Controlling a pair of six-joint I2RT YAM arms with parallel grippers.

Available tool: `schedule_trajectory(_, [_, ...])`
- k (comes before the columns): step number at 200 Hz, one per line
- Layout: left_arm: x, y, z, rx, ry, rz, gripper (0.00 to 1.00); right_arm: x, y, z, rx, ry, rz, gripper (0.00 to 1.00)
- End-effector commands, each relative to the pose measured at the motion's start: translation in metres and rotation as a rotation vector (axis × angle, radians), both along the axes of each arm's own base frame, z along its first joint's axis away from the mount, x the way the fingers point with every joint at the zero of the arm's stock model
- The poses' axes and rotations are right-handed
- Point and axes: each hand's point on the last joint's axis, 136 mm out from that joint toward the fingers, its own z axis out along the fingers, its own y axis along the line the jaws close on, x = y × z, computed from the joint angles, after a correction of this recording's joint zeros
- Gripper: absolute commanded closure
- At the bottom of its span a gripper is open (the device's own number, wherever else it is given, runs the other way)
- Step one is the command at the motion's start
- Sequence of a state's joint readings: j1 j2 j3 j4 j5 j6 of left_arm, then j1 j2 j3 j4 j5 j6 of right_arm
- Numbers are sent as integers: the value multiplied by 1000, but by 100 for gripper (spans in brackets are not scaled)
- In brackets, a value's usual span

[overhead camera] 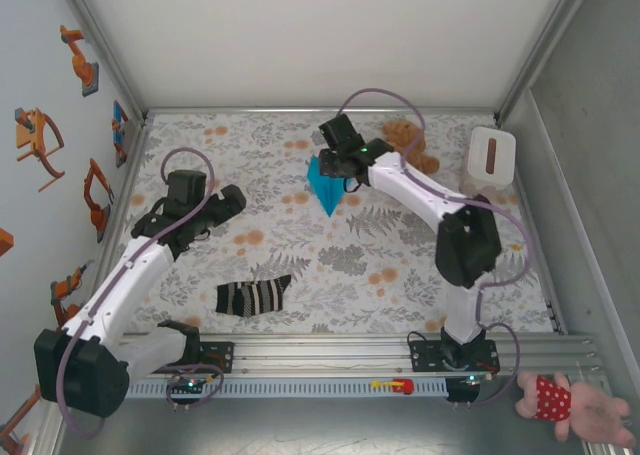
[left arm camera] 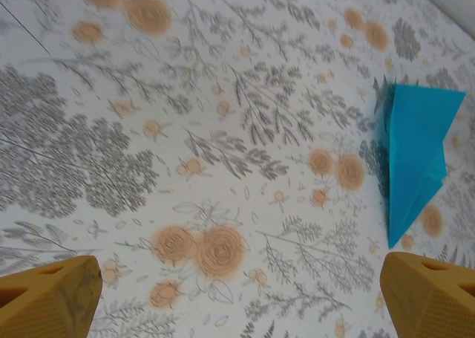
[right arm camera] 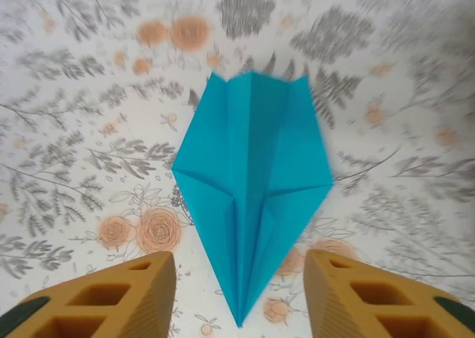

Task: Fold a paper plane with a square sheet of paper (pick it up from the middle)
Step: Move the paper plane to the center of the table, then reset both arms

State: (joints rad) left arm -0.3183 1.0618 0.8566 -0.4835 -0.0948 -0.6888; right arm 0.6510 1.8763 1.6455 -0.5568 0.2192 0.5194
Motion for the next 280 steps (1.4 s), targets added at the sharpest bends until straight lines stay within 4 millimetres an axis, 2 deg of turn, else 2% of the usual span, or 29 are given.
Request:
schedule_trajectory(1, [2, 29, 21, 123, -93, 75, 4, -14, -44, 34, -60, -113, -82, 48])
schedule_trajectory(16, [2, 43, 26, 173, -146, 116, 4, -30, -78, 56, -95, -195, -151, 43])
schedule_trajectory(39, [3, 62, 29, 237, -239, 184, 4, -58, -139, 74, -200, -297, -281, 31])
schedule_trajectory(53, [3, 74, 29, 265, -298, 234, 4, -77, -178, 78, -264, -346, -376, 15])
schedule_trajectory(60, [3, 79, 28, 281, -322, 251, 4, -85, -198, 78, -288, -363, -430, 11])
schedule_trajectory(91, [0, 104, 22, 369, -380, 327, 4, -120, -277, 57, -371, -373, -637, 8])
schedule_trajectory(112, [7, 105, 15, 439, -419, 281, 4, -137, -315, 40, -385, -387, -752, 9])
schedule_trajectory(124, [12, 103, 9, 466, -445, 247, 4, -142, -329, 29, -374, -394, -790, 8])
schedule_trajectory(134, [17, 99, 5, 475, -467, 210, 4, -140, -334, 21, -349, -404, -778, 8])
schedule_trajectory(148, [22, 97, -1, 497, -485, 180, 4, -133, -330, 9, -347, -443, -702, 8])
schedule_trajectory(185, [37, 94, -25, 491, -482, 85, 4, -124, -327, -18, -356, -509, -652, 8])
schedule_trajectory(227, [50, 87, -51, 434, -507, -17, 4, -98, -323, -47, -296, -548, -576, 9])
schedule_trajectory(259, [58, 79, -58, 420, -503, -93, 4, -72, -310, -56, -284, -570, -470, 10])
schedule_trajectory(280, [60, 83, -58, 397, -514, -97, 4, -60, -302, -57, -290, -587, -400, 10])
